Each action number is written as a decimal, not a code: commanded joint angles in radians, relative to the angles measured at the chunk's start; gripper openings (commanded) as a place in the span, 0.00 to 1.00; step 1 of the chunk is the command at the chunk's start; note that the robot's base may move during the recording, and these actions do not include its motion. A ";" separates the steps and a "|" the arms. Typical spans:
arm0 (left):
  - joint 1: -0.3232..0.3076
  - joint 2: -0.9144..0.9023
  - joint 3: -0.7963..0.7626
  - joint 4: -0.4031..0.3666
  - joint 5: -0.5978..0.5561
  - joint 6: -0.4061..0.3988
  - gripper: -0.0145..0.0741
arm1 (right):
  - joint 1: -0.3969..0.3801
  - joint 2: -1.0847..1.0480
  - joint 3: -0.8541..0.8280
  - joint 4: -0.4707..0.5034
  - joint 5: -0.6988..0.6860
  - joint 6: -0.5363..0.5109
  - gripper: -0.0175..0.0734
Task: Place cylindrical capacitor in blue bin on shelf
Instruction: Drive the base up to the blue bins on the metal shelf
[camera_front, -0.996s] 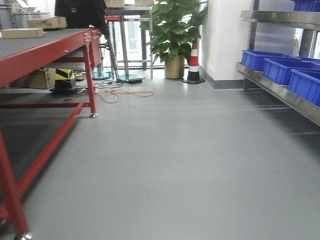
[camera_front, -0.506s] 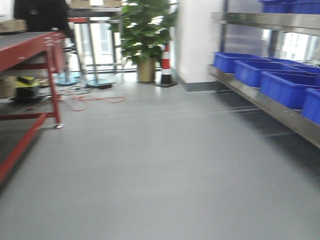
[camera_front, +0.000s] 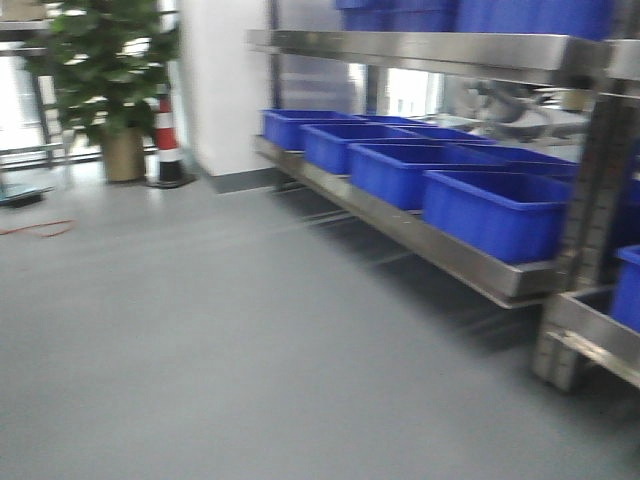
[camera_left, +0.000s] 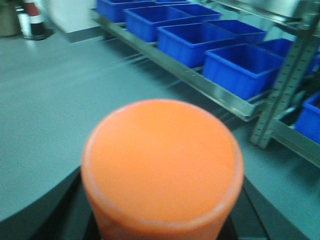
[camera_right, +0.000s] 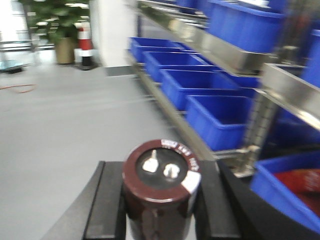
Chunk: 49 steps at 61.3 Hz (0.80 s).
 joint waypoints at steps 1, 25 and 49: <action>-0.005 -0.006 -0.009 -0.004 -0.021 0.000 0.04 | 0.000 -0.006 0.001 -0.007 -0.031 -0.001 0.01; -0.005 -0.006 -0.009 -0.004 -0.021 0.000 0.04 | 0.000 -0.006 0.001 -0.007 -0.031 -0.001 0.01; -0.005 -0.006 -0.009 -0.004 -0.021 0.000 0.04 | 0.000 -0.006 0.001 -0.007 -0.031 -0.001 0.01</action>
